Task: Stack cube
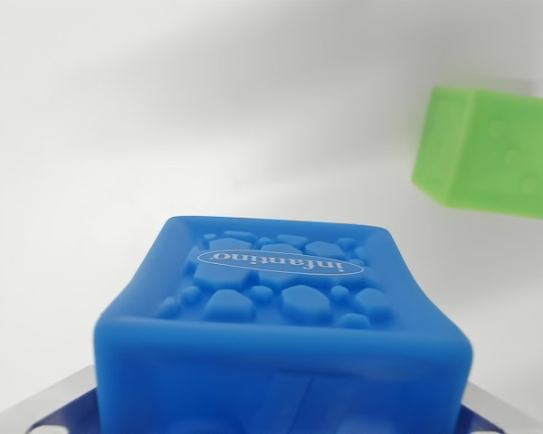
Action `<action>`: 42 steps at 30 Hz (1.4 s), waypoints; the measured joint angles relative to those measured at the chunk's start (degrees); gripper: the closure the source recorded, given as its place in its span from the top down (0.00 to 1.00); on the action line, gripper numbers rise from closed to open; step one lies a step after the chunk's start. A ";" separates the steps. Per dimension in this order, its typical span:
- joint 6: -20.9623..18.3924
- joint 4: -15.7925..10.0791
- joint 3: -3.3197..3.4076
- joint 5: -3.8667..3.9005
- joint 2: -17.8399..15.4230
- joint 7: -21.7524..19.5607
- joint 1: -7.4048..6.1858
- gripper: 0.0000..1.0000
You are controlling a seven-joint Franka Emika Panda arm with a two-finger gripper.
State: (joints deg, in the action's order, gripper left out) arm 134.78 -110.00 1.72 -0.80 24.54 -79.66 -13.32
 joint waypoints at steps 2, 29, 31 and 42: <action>-0.06 -0.33 0.04 0.00 -0.39 0.16 0.29 0.00; -1.39 -2.83 0.55 0.00 -4.19 2.57 4.36 0.00; -1.54 -2.98 0.62 0.00 -4.45 2.77 4.66 0.00; -2.20 -3.69 0.96 -0.02 -5.81 3.80 6.22 0.00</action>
State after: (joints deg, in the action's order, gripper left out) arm 132.58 -113.68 2.67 -0.82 18.72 -75.85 -7.09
